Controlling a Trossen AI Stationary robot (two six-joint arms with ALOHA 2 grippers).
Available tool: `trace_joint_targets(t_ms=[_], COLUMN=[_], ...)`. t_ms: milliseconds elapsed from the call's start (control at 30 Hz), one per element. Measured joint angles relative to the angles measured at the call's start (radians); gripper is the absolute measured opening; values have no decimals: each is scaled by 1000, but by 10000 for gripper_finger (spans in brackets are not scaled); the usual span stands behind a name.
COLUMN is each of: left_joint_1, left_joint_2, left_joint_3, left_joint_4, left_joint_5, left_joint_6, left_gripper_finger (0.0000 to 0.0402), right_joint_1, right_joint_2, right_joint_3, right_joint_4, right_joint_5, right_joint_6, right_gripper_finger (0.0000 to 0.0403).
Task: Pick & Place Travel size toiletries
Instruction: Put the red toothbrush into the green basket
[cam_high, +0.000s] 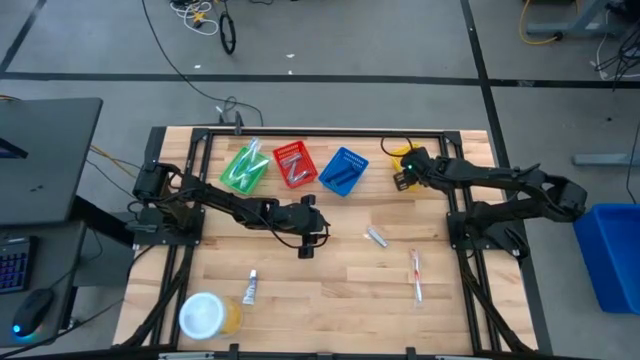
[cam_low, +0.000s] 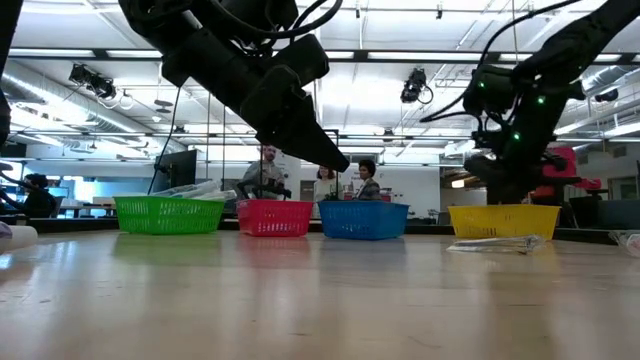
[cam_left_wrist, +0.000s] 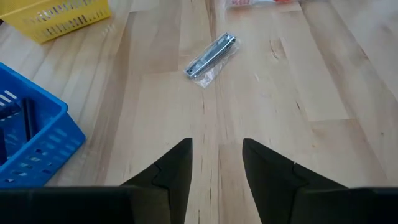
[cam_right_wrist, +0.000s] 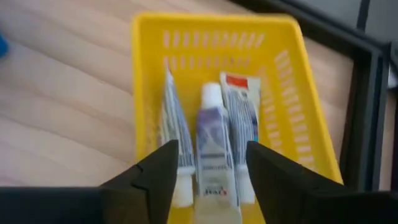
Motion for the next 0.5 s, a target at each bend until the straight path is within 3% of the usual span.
trace_joint_targets(t_ms=[133,400,500], left_joint_1=[0,0,0], left_joint_2=[0,0,0], left_joint_3=[0,0,0], left_joint_4=[0,0,0], left_joint_5=[0,-2,-2], left_joint_6=[0,0,0], left_gripper_finger=[151,151,151], right_joint_1=[15,149,225], right_joint_2=[0,-1,-1], right_joint_3=[55,203,243], right_joint_4=[-24,-208,-323], right_joint_5=[-6,-260,-322], right_joint_6=[-28,-48,32], right_gripper_finger=[216,201,184])
